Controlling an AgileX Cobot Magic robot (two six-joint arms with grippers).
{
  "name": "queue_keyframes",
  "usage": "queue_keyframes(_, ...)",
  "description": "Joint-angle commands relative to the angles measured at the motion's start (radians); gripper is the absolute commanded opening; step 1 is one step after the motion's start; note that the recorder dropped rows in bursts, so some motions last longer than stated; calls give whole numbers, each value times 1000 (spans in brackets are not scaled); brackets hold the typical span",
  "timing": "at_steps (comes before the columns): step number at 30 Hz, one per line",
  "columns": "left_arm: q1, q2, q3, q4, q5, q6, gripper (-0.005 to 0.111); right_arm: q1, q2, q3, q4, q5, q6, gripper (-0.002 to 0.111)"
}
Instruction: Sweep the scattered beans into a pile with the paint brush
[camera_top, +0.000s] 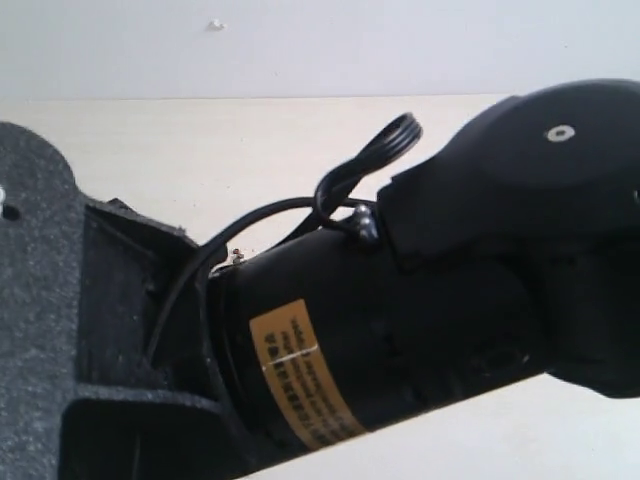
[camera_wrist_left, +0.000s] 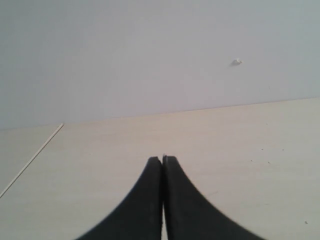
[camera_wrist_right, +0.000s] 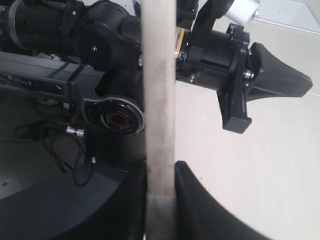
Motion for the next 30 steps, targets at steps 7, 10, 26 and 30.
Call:
queue_keyframes(7, 1, -6, -1, -7, -1, 0, 0, -4, -5, 48, 47, 57, -128, 0)
queue_keyframes(10, 1, -6, -1, -7, -1, 0, 0, -4, -5, 48, 61, 57, -129, 0)
queue_keyframes(26, 1, -6, -1, -7, -1, 0, 0, -4, 41, 49, 244, 84, -320, 0)
queue_keyframes(30, 1, -6, -1, -7, -1, 0, 0, -4, 99, 49, 532, 62, -534, 0)
